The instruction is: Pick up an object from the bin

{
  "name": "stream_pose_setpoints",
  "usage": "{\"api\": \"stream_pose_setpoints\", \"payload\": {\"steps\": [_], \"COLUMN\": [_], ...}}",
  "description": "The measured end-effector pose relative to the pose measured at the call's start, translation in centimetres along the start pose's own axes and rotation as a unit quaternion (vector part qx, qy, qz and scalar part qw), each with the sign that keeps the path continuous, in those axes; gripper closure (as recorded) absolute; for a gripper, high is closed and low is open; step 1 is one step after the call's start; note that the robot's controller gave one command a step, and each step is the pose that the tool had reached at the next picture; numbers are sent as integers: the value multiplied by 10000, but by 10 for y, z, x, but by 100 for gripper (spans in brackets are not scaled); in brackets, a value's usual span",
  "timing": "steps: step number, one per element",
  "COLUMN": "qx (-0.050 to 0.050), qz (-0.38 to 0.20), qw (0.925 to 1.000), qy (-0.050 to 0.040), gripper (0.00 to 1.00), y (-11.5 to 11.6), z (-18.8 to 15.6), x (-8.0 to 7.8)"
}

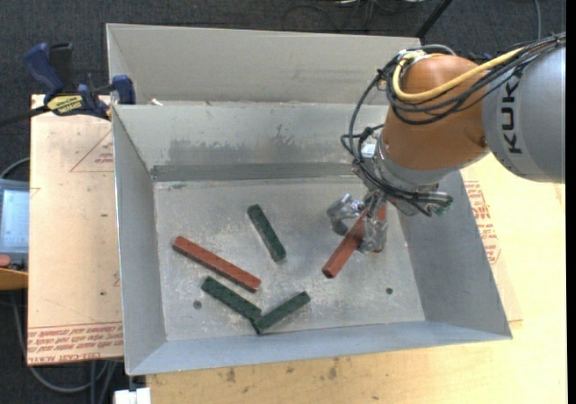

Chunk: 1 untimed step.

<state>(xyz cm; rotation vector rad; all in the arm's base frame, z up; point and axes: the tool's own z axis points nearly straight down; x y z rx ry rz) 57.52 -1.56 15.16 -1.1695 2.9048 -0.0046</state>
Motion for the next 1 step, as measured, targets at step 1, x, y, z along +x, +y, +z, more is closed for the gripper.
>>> {"api": "stream_pose_setpoints", "payload": {"steps": [1], "qx": [-21], "qz": [16], "qw": [10000], "qy": [20], "gripper": [100], "y": [0], "z": [-16], "x": [-2]}}
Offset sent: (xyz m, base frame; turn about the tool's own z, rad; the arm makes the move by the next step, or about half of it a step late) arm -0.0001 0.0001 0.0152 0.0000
